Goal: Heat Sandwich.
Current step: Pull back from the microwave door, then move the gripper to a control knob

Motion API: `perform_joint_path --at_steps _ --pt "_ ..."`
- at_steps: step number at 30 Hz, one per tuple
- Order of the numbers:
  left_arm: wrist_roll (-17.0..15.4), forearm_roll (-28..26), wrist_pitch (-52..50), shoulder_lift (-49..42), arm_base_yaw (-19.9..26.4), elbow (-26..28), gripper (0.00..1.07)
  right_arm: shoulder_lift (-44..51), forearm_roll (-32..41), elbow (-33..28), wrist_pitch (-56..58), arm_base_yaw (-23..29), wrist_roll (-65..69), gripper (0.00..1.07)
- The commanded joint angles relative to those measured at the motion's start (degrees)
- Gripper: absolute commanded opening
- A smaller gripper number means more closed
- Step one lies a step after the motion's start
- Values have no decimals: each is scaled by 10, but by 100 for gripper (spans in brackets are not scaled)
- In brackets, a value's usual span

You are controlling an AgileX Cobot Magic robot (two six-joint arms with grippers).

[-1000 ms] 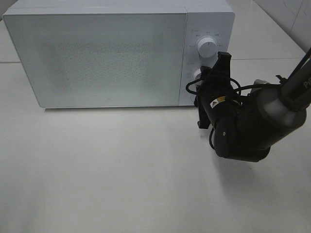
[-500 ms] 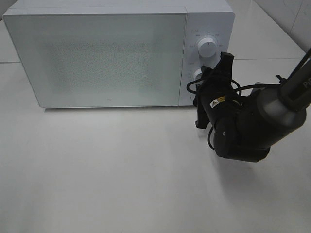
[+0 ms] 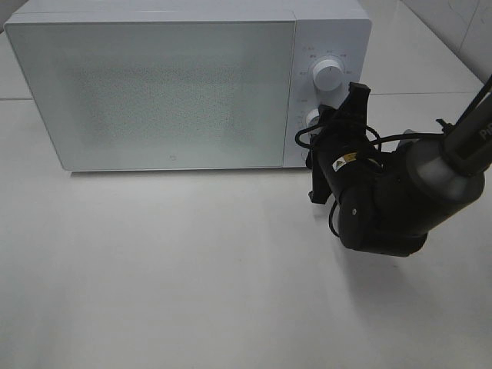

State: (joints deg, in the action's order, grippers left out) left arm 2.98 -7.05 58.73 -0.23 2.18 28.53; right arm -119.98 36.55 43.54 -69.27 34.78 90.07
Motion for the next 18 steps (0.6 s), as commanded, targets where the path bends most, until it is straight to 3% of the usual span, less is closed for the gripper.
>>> perform_joint_path --at_steps 1,3,8,18 --pt "-4 -5 1 -15 -3 -2 103 5 -18 7 -5 -2 -6 52" --pt "-4 -5 1 -15 -3 -2 103 5 -18 7 -5 -2 -17 66" --pt "-4 -5 1 -15 -3 -2 103 5 -18 7 -5 -2 -22 82" --pt "-4 -5 1 -15 -3 -2 103 23 -44 -25 -1 -2 -37 76"
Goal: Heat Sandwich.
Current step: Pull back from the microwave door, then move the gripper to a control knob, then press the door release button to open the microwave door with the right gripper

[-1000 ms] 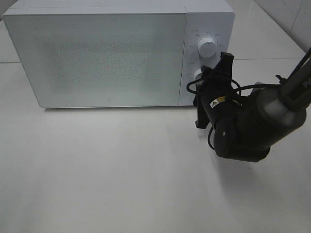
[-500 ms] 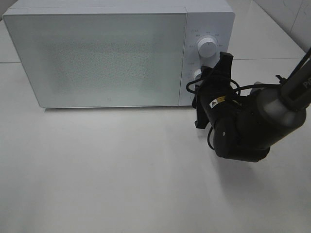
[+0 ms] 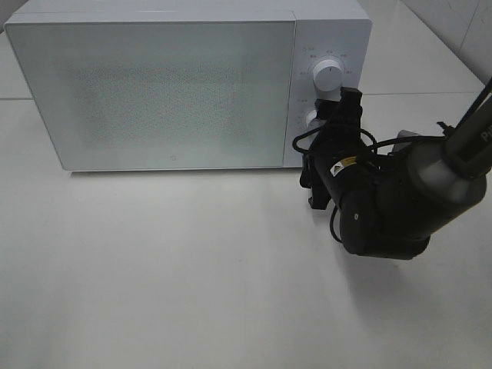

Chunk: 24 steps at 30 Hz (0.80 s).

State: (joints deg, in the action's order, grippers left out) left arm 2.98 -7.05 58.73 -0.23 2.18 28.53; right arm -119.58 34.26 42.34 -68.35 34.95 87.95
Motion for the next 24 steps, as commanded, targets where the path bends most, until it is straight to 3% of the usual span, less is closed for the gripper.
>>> perform_joint_path --at_steps 1,15,19,24 --pt "-4 -5 1 -15 -3 -2 103 19 -21 -13 -10 -3 -15 76" --pt "-4 -5 1 -15 -3 -2 103 116 -101 -132 82 -3 -132 77" --pt "-4 -5 1 -15 -3 -2 103 166 -144 -136 198 -3 -267 77" --pt "-4 -5 1 -15 -3 -2 103 206 -146 -136 305 -3 -414 77"
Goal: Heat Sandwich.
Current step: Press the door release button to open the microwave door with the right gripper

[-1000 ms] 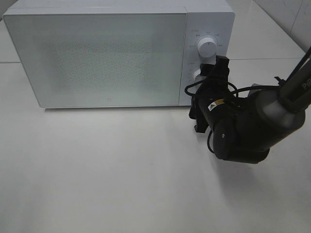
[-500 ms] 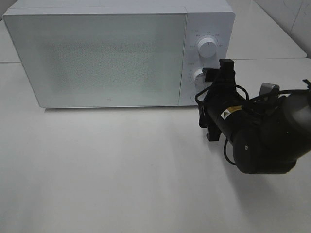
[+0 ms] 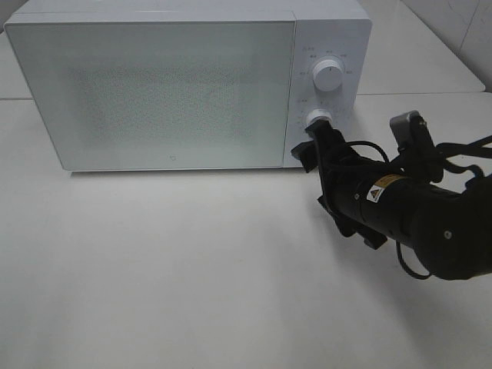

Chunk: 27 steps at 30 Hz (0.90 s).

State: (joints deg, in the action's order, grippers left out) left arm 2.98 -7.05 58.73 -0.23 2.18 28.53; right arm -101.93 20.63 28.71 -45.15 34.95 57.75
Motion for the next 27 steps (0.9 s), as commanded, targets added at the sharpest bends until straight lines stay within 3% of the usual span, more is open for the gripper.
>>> perform_joint_path --at_steps 1,7,16,27 --pt "-4 -5 1 -15 -3 -2 103 37 -9 0 94 -3 -143 77" --pt "-4 -5 1 -15 -3 -2 103 107 -6 0 277 -39 -362 77" --pt "-4 -5 1 -15 -3 -2 103 211 -7 0 517 -99 -562 77" --pt "-4 -5 1 -15 -3 -2 103 359 -72 5 794 -99 -621 77"
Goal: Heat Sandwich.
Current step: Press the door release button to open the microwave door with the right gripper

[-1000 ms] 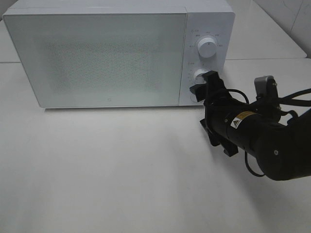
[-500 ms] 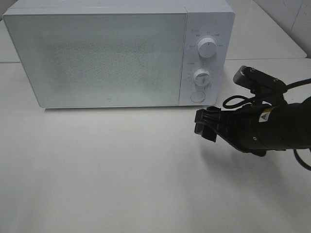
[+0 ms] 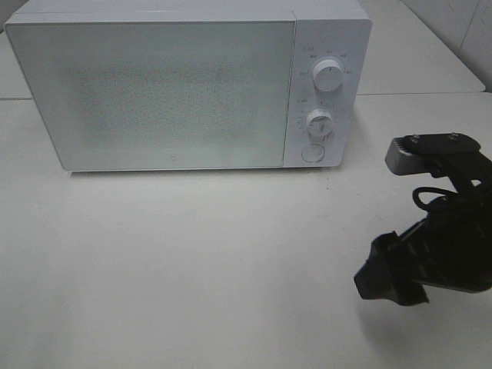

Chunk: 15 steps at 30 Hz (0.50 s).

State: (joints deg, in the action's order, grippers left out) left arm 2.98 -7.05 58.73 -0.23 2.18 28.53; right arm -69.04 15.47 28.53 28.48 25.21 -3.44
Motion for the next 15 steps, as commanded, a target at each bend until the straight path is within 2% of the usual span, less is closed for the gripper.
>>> perform_joint_path --at_steps 1,9,13,15 --pt "-4 -5 1 -15 -3 -2 103 30 -21 6 57 -2 -9 77" --pt "-4 -5 1 -15 -3 -2 103 131 -82 80 252 -2 2 77" --pt "-4 -5 1 -15 -3 -2 103 168 -98 106 295 -2 3 77" --pt "-4 -5 1 -15 -3 -2 103 216 -115 116 320 -2 3 77"
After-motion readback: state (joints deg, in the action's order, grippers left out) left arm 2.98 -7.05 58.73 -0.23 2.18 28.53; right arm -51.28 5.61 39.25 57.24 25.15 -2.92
